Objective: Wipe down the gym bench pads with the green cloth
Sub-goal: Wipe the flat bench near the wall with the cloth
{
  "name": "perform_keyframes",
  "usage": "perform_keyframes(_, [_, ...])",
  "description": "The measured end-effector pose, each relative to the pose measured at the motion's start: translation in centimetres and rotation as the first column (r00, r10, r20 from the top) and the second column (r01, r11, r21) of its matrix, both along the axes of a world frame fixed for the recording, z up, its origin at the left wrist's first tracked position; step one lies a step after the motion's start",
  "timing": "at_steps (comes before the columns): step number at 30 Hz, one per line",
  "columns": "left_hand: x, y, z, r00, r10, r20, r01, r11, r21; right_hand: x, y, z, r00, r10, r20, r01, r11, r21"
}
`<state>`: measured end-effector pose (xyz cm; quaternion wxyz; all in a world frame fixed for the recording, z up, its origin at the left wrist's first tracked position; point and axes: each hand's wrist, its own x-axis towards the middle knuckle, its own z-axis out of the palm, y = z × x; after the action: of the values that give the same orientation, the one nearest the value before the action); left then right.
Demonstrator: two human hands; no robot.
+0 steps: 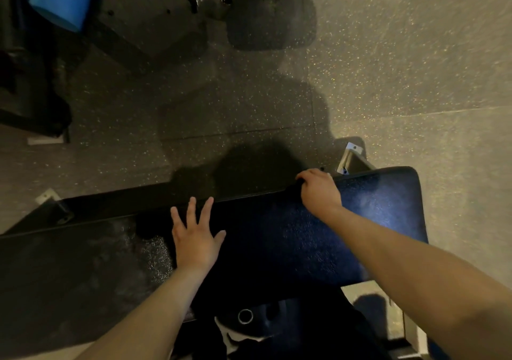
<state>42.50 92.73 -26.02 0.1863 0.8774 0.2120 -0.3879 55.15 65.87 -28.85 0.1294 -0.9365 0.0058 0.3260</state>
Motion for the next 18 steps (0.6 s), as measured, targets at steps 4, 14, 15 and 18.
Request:
perform_keyframes(4, [0.6,0.3,0.3,1.000,0.012,-0.021,-0.013,0.999,-0.039,-0.9,3.2,0.5,0.996,-0.089,-0.006,0.089,0.996,-0.004])
perform_keyframes(14, [0.0,1.6,0.1,0.999,-0.036,0.014,0.037,0.998,-0.054,-4.8,17.7,1.7,0.994,-0.060,-0.092,0.078,0.975,0.206])
perform_keyframes(15, [-0.1,1.9,0.1,0.999,-0.042,0.026,0.043,0.997,-0.064,-4.9,18.3,1.9,0.994,-0.044,-0.104,0.067,0.971,0.228])
perform_keyframes(18, [-0.4,3.1,0.4,0.999,-0.008,0.036,0.014,0.989,-0.149,-4.7,17.8,2.1,0.987,0.060,-0.151,-0.017,0.962,0.271])
